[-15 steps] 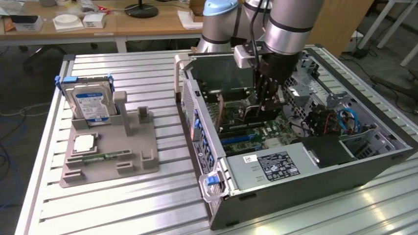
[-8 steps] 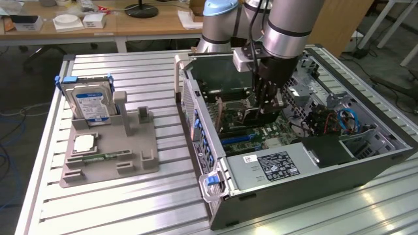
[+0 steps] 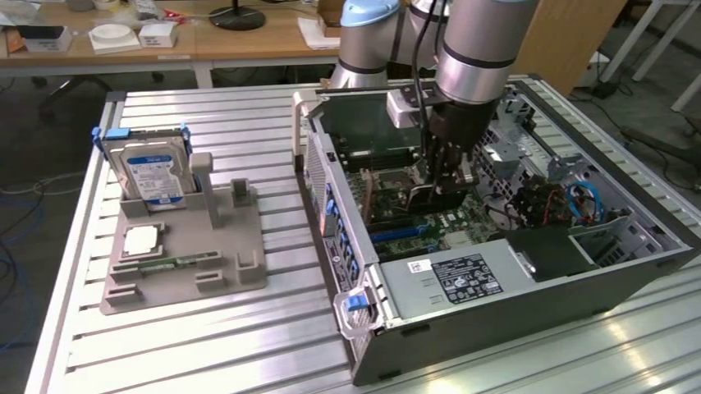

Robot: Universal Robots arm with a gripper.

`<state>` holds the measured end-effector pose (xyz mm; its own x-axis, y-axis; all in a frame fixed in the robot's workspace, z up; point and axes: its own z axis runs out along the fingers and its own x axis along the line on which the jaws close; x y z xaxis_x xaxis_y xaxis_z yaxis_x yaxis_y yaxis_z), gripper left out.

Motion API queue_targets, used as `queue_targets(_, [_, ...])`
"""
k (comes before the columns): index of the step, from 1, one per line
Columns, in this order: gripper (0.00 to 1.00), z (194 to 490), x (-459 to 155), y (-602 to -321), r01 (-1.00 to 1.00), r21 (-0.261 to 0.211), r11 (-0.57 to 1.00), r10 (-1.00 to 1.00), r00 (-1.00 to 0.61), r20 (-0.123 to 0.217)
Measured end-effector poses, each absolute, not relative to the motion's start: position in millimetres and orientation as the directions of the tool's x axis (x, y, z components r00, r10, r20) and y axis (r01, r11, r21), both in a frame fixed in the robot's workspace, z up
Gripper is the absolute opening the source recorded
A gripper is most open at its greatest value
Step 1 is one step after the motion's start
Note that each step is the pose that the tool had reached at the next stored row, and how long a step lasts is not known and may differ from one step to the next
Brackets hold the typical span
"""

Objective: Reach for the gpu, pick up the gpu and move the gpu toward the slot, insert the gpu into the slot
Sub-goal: 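Insert the gpu into the slot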

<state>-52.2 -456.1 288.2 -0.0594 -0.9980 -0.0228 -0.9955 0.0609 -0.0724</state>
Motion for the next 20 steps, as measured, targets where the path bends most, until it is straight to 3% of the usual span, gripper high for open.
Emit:
queue_targets(6, [0.26, 282, -53, -456, -0.997, -0.072, -0.008, -1.0, 0.009, -0.023])
queue_targets(20, [0.26, 272, -60, -456, -0.998, -0.06, -0.009, -1.0, 0.011, -0.023])
